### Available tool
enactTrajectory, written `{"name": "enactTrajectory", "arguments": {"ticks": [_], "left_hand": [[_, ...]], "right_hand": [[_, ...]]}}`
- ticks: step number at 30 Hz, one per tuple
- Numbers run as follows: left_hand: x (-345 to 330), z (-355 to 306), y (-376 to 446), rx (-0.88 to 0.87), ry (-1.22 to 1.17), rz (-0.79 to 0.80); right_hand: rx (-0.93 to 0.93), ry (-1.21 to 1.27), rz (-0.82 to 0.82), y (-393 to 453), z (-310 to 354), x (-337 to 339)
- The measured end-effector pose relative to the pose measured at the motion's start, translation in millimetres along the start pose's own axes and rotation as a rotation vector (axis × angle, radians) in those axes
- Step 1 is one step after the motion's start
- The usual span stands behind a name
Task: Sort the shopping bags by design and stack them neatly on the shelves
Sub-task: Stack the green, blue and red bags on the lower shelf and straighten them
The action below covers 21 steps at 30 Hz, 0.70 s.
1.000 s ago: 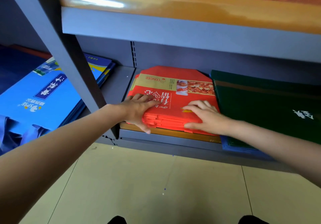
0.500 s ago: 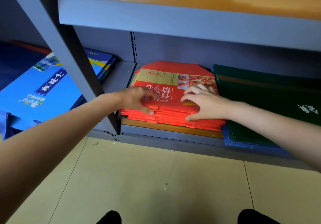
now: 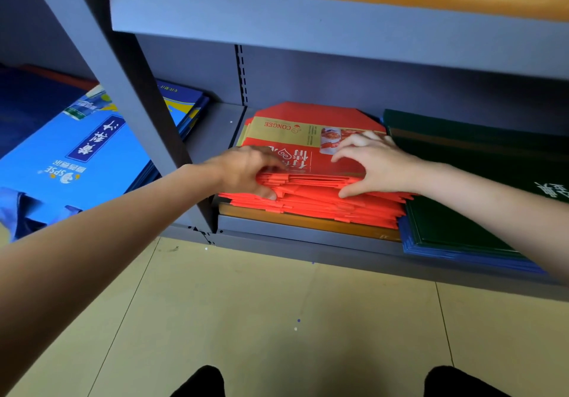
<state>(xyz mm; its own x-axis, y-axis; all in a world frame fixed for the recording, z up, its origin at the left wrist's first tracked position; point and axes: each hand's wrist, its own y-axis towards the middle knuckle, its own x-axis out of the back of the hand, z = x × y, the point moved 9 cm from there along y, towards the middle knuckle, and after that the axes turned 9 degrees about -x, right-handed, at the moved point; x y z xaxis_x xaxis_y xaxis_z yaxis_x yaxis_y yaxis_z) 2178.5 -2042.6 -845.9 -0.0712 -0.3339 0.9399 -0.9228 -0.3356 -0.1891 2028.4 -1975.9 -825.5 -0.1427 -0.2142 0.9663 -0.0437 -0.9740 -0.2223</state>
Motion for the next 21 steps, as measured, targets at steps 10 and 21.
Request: {"name": "enactTrajectory", "arguments": {"ticks": [10,21], "left_hand": [[6,2,2,0.039,-0.013,0.02],[9,1,-4,0.072,0.157,0.084]], "right_hand": [[-0.05,0.034,0.026,-2,-1,-1],[0.09,-0.061,-0.033,11,44,-8]]}}
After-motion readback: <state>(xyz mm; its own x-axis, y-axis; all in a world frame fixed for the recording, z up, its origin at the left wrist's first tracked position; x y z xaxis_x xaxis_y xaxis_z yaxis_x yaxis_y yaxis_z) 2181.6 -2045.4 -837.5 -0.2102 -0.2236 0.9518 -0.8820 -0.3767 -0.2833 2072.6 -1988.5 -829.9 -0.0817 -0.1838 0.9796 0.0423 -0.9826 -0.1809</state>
